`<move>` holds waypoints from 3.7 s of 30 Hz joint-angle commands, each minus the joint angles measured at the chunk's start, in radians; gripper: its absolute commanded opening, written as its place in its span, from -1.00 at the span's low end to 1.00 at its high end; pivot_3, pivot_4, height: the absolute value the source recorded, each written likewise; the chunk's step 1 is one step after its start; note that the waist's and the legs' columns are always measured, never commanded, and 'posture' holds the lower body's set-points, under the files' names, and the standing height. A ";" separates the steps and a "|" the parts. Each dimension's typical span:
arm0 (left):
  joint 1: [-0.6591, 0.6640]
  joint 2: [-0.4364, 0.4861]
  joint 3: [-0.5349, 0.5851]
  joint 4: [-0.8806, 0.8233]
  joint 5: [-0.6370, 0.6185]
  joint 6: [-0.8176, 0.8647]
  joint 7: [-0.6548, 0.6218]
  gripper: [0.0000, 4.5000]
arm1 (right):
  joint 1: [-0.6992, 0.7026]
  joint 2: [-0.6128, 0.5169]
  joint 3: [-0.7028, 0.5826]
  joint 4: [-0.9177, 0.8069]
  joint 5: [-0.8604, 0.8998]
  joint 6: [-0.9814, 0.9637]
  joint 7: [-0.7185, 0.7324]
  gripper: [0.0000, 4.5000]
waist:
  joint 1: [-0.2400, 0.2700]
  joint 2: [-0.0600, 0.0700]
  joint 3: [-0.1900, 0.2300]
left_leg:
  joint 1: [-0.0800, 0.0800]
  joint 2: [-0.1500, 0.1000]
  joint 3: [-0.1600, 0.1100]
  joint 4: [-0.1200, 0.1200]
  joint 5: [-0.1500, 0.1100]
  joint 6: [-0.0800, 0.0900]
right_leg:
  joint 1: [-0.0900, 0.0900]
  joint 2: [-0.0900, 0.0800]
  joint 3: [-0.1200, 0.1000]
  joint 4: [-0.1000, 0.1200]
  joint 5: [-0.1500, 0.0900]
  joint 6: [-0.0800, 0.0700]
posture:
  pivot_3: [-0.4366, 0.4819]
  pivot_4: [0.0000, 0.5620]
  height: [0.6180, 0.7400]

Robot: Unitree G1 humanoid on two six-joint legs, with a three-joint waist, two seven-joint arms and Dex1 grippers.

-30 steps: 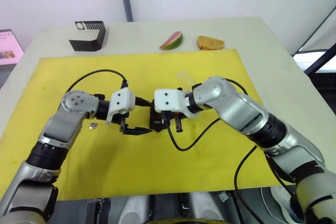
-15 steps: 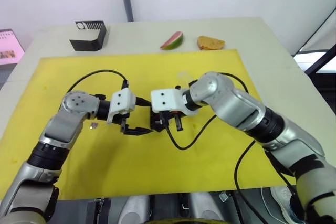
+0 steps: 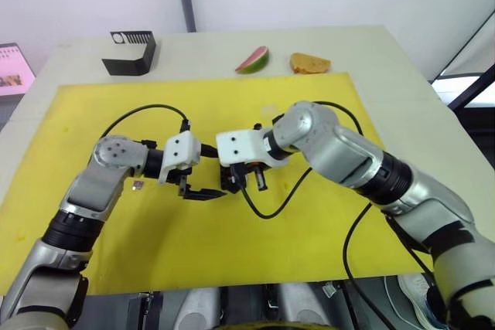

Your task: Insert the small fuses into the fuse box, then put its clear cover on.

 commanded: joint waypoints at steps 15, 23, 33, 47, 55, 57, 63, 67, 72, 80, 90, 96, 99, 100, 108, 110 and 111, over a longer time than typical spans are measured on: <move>-0.012 0.020 0.028 -0.009 -0.013 -0.001 -0.007 0.98 | -0.024 0.005 -0.050 -0.027 0.023 0.069 0.013 -1.00 | 0.002 0.000 0.000 | 0.000 0.000 0.000 0.000 0.000 0.000 | 0.000 0.000 0.000 0.000 0.000 0.000 | -0.05 -0.47 1.00; -0.013 0.019 0.030 -0.006 -0.014 -0.002 -0.005 0.98 | -0.050 -0.008 -0.096 -0.031 0.050 0.093 0.032 -1.00 | 0.002 0.000 0.000 | 0.000 0.000 0.000 0.000 0.000 0.000 | 0.000 0.000 0.000 0.000 0.000 0.000 | -0.05 -0.47 1.00; -0.017 0.025 0.031 0.007 -0.011 -0.007 -0.011 0.98 | -0.037 -0.002 -0.060 -0.027 0.044 0.077 0.030 -1.00 | 0.001 0.000 0.000 | 0.000 0.000 0.000 0.000 0.000 0.000 | 0.000 0.000 0.000 0.000 0.000 0.000 | -0.05 -0.47 1.00; 0.003 0.032 0.039 -0.007 -0.015 -0.002 0.001 0.98 | -0.037 0.008 -0.026 0.017 0.024 0.037 0.028 -1.00 | 0.001 0.000 0.000 | 0.000 0.000 0.000 0.000 0.000 0.000 | 0.000 0.000 0.000 0.000 0.000 0.000 | -0.05 -0.47 1.00; 0.003 0.031 0.037 -0.004 -0.015 -0.006 0.003 0.98 | -0.037 0.015 -0.018 0.049 0.014 0.018 0.025 -1.00 | 0.001 0.000 0.000 | 0.000 0.000 0.000 0.000 0.000 0.000 | 0.000 0.000 0.000 0.000 0.000 0.000 | -0.05 -0.47 1.00; 0.002 0.031 0.037 -0.003 -0.015 -0.006 0.003 0.98 | -0.036 0.018 -0.018 0.054 0.012 0.018 0.024 -1.00 | 0.001 0.000 0.000 | 0.000 0.000 0.000 0.000 0.000 0.000 | 0.000 0.000 0.000 0.000 0.000 0.000 | -0.05 -0.47 1.00; -0.002 0.029 0.036 0.000 -0.013 -0.009 0.005 0.98 | -0.029 0.018 -0.018 0.045 0.013 0.021 0.031 -1.00 | 0.001 0.000 0.000 | 0.000 0.000 0.000 0.000 0.000 0.000 | 0.000 0.000 0.000 0.000 0.000 0.000 | -0.05 -0.47 1.00; -0.001 0.032 0.038 0.000 -0.014 -0.008 0.005 0.98 | -0.027 0.013 -0.031 0.038 0.021 0.027 0.033 -1.00 | 0.001 0.000 0.000 | 0.000 0.000 0.000 0.000 0.000 0.000 | 0.000 0.000 0.000 0.000 0.000 0.000 | -0.05 -0.47 1.00; 0.002 0.039 0.044 0.000 -0.015 -0.009 0.004 1.00 | -0.039 0.014 -0.110 -0.003 0.082 0.091 0.041 -0.07 | 0.001 0.000 0.000 | -0.001 0.000 0.000 0.000 0.000 0.000 | 0.000 0.000 0.000 0.000 0.000 0.000 | -0.05 -0.47 1.00; 0.005 0.051 0.061 -0.028 -0.040 0.017 0.000 1.00 | 0.079 0.019 -0.318 -0.059 0.222 0.048 0.005 0.30 | 0.003 0.000 0.000 | -0.001 0.000 0.000 0.000 0.000 0.001 | 0.000 0.000 0.000 0.000 0.000 0.000 | -0.05 -0.47 1.00; 0.013 0.068 0.069 -0.048 -0.046 0.033 -0.008 1.00 | 0.387 0.179 -0.526 0.019 0.346 -0.229 -0.133 -0.53 | 0.001 0.000 0.000 | 0.000 0.000 0.000 0.000 0.000 0.001 | 0.000 0.000 0.000 0.000 0.000 0.000 | -0.05 -0.47 1.00; 0.010 0.073 0.060 -0.053 -0.047 0.039 -0.003 1.00 | 0.441 0.163 -0.501 0.039 0.339 -0.251 -0.143 -0.98 | 0.002 0.000 0.000 | 0.000 0.000 0.000 0.000 0.000 0.000 | 0.000 0.000 0.000 0.000 0.000 0.000 | -0.05 -0.47 1.00; 0.010 0.070 0.057 -0.052 -0.042 0.038 0.001 1.00 | 0.454 0.157 -0.476 0.080 0.303 -0.267 -0.168 -0.98 | 0.001 0.000 0.000 | 0.000 0.000 0.000 0.000 0.000 0.001 | 0.000 0.000 0.000 0.000 0.000 0.000 | -0.05 -0.47 1.00; 0.011 0.070 0.057 -0.053 -0.041 0.038 0.002 1.00 | 0.460 0.153 -0.470 0.087 0.297 -0.274 -0.168 -0.98 | 0.002 0.000 0.000 | 0.000 0.000 0.000 0.000 0.000 0.001 | 0.000 0.000 0.000 0.000 0.000 0.000 | -0.05 -0.47 1.00; 0.008 0.077 0.061 -0.042 -0.037 0.032 -0.004 1.00 | 0.476 0.145 -0.461 0.082 0.302 -0.253 -0.167 -0.98 | 0.002 0.000 0.000 | 0.000 0.000 0.000 0.000 0.000 0.001 | 0.000 0.000 0.000 0.000 0.000 0.000 | -0.05 -0.47 1.00; 0.005 0.076 0.060 -0.040 -0.036 0.032 -0.004 1.00 | 0.479 0.143 -0.452 0.082 0.296 -0.251 -0.168 -0.98 | 0.002 0.000 0.000 | 0.000 0.000 0.000 0.000 0.000 0.001 | 0.000 0.000 0.000 0.000 0.000 0.000 | -0.05 -0.47 1.00; 0.004 0.076 0.060 -0.039 -0.036 0.033 -0.004 1.00 | 0.480 0.140 -0.445 0.085 0.288 -0.251 -0.171 -0.98 | 0.002 0.000 0.000 | 0.000 0.000 0.000 0.000 0.000 0.001 | 0.000 0.000 0.000 0.000 0.000 0.000 | -0.05 -0.47 1.00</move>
